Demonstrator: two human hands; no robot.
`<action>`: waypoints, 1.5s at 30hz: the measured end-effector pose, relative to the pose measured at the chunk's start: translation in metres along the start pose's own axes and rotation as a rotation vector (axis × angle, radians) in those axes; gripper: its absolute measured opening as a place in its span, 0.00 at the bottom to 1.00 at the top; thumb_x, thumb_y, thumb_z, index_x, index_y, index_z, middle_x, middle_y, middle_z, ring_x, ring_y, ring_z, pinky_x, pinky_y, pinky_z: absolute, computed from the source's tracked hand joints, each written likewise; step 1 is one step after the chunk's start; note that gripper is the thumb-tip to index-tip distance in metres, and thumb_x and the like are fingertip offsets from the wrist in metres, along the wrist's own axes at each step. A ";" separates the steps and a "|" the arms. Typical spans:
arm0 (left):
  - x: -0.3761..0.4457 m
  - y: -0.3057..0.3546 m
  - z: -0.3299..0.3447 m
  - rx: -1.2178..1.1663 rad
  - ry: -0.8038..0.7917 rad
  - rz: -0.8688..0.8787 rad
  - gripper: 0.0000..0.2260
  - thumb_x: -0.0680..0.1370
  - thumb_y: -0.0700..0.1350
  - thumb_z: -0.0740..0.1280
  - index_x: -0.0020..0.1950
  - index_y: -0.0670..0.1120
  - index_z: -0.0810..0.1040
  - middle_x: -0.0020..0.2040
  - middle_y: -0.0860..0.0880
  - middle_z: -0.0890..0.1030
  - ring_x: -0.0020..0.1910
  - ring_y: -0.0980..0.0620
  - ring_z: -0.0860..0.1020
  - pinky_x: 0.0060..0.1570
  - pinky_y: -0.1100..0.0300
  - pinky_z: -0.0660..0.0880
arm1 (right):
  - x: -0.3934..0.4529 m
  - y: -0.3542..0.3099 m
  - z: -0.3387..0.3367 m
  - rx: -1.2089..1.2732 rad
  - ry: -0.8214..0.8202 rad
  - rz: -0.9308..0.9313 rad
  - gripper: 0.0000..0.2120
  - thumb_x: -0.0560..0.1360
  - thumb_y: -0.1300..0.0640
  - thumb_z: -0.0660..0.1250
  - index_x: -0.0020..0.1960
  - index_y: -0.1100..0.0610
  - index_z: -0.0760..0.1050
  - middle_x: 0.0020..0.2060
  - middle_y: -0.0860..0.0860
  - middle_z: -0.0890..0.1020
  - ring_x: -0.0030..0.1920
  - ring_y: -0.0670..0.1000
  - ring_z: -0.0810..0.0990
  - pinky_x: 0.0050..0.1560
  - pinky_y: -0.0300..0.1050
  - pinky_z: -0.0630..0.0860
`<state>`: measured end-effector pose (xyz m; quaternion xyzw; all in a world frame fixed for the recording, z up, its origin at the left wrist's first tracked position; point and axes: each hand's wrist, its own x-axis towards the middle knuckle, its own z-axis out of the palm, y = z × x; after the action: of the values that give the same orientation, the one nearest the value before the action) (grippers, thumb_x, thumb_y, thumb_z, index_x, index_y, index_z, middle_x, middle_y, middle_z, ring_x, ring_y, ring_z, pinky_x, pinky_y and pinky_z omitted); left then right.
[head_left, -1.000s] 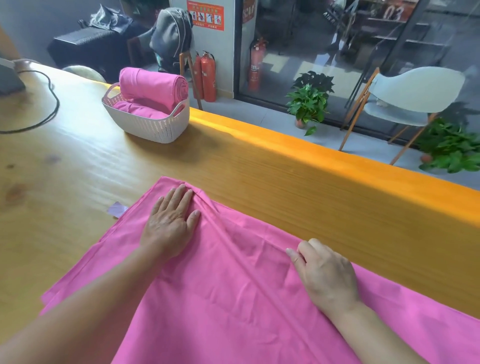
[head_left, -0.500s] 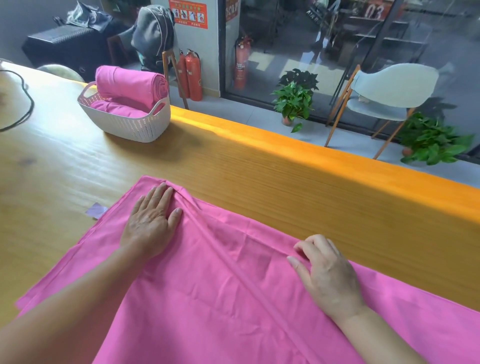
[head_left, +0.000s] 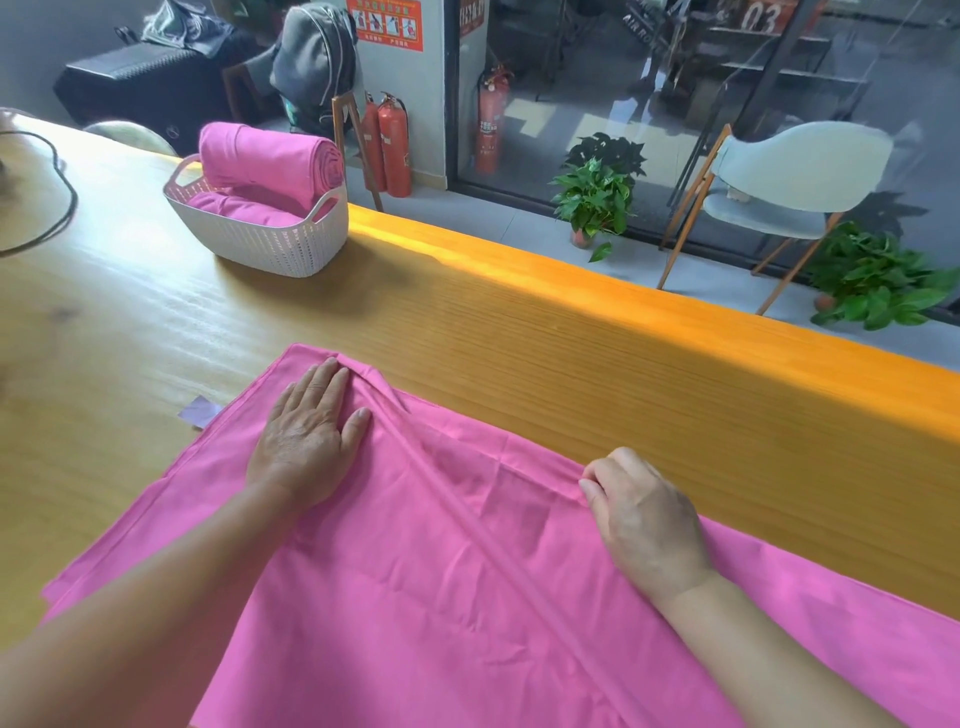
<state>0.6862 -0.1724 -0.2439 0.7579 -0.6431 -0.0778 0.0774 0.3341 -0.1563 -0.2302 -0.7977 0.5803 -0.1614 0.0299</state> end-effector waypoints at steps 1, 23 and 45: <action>0.000 0.000 0.000 -0.005 0.000 0.002 0.39 0.74 0.66 0.35 0.81 0.49 0.48 0.80 0.54 0.46 0.78 0.57 0.44 0.76 0.58 0.40 | 0.000 0.001 0.001 -0.013 0.000 -0.007 0.07 0.73 0.57 0.74 0.40 0.54 0.76 0.38 0.50 0.75 0.36 0.55 0.79 0.33 0.50 0.76; -0.001 -0.010 -0.006 0.087 -0.051 0.032 0.41 0.71 0.69 0.32 0.80 0.51 0.40 0.79 0.54 0.39 0.77 0.57 0.38 0.76 0.56 0.37 | 0.031 -0.127 0.019 0.146 -0.461 -0.257 0.35 0.78 0.34 0.41 0.81 0.49 0.49 0.80 0.44 0.51 0.79 0.43 0.46 0.79 0.46 0.41; 0.025 -0.010 -0.012 0.109 -0.134 0.039 0.36 0.77 0.70 0.37 0.80 0.51 0.41 0.80 0.52 0.39 0.78 0.54 0.38 0.76 0.53 0.38 | 0.044 -0.111 0.045 0.021 -0.386 -0.203 0.42 0.72 0.29 0.25 0.80 0.48 0.37 0.78 0.41 0.37 0.76 0.40 0.32 0.77 0.45 0.34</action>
<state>0.7025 -0.1951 -0.2348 0.7413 -0.6648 -0.0920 -0.0056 0.4607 -0.1682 -0.2367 -0.8677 0.4789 -0.0137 0.1324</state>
